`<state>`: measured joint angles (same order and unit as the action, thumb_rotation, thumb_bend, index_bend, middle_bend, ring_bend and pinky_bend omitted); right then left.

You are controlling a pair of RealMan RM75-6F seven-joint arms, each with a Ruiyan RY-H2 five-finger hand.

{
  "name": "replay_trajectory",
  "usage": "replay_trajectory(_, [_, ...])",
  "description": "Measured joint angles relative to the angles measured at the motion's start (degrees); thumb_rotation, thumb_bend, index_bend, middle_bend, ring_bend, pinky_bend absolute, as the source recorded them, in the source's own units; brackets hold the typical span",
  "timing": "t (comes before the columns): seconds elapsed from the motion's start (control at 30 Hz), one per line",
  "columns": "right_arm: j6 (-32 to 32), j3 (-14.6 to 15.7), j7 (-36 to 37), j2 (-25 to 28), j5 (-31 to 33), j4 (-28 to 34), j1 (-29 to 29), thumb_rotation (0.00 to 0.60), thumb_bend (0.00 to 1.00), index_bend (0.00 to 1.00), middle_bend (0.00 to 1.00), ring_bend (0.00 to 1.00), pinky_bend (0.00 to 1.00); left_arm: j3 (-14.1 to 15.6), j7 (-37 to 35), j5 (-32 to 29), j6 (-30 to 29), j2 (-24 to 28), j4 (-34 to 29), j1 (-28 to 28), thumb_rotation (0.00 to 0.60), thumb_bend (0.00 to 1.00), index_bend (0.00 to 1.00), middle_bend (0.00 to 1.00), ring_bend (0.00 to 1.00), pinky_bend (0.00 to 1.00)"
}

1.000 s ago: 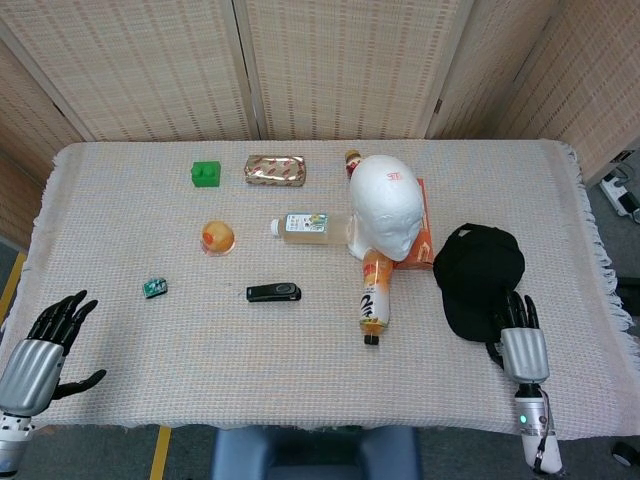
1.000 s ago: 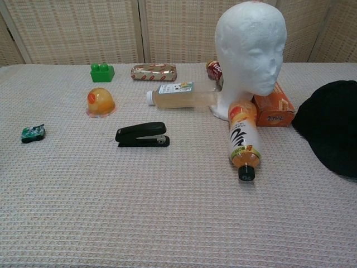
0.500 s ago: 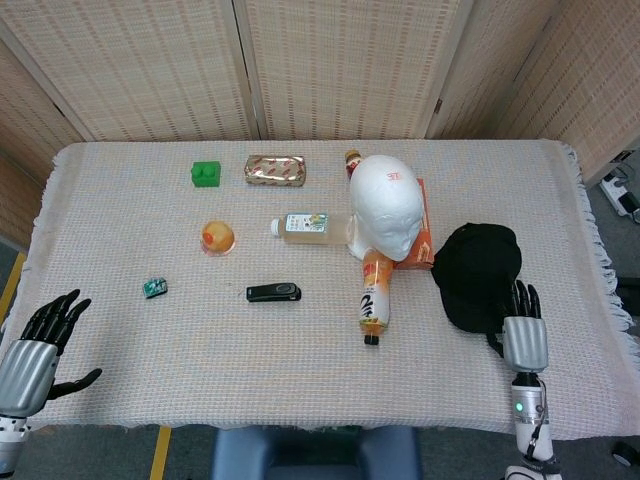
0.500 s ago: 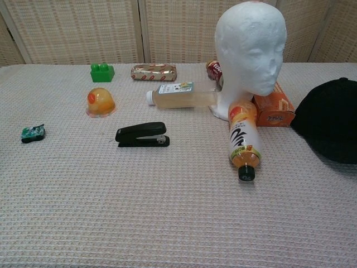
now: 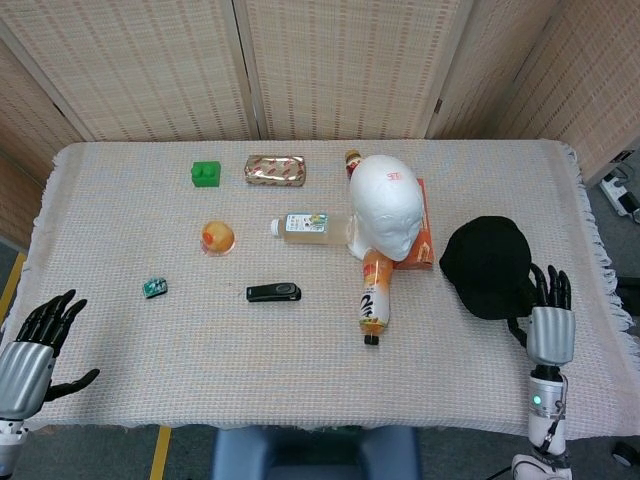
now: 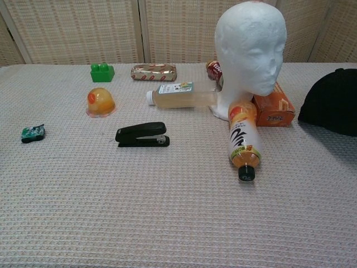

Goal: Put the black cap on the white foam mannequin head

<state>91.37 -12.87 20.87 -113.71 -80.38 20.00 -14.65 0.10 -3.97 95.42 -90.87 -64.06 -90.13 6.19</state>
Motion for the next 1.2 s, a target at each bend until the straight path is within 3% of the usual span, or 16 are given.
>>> replay_trajectory(0.47, [2.73, -9.37, -5.56, 6.63, 5.53, 12.31, -6.52, 0.6, 0.38, 0.91, 0.26, 0.0, 0.0, -0.26, 0.08, -0.47, 0.62, -0.2, 0.41, 0.18, 0.6, 0.11, 0.09, 0.03, 0.0, 0.15])
replay_trajectory(0.97, [1.9, -18.25, -8.86, 7.63, 10.43, 13.37, -17.15, 0.6, 0.38, 0.92, 0.28, 0.0, 0.0, -1.19, 1.18, -3.11, 2.62, -1.03, 1.3, 0.75, 0.6, 0.11, 0.09, 0.02, 0.0, 0.15])
replay_trajectory(1.2, [0.71, -21.03, -11.48, 7.65, 11.95, 14.19, -23.82, 0.6, 0.38, 0.92, 0.28, 0.0, 0.0, -2.01, 2.06, -5.85, 5.0, -1.68, 1.95, 1.49, 0.6, 0.12, 0.09, 0.03, 0.0, 0.15])
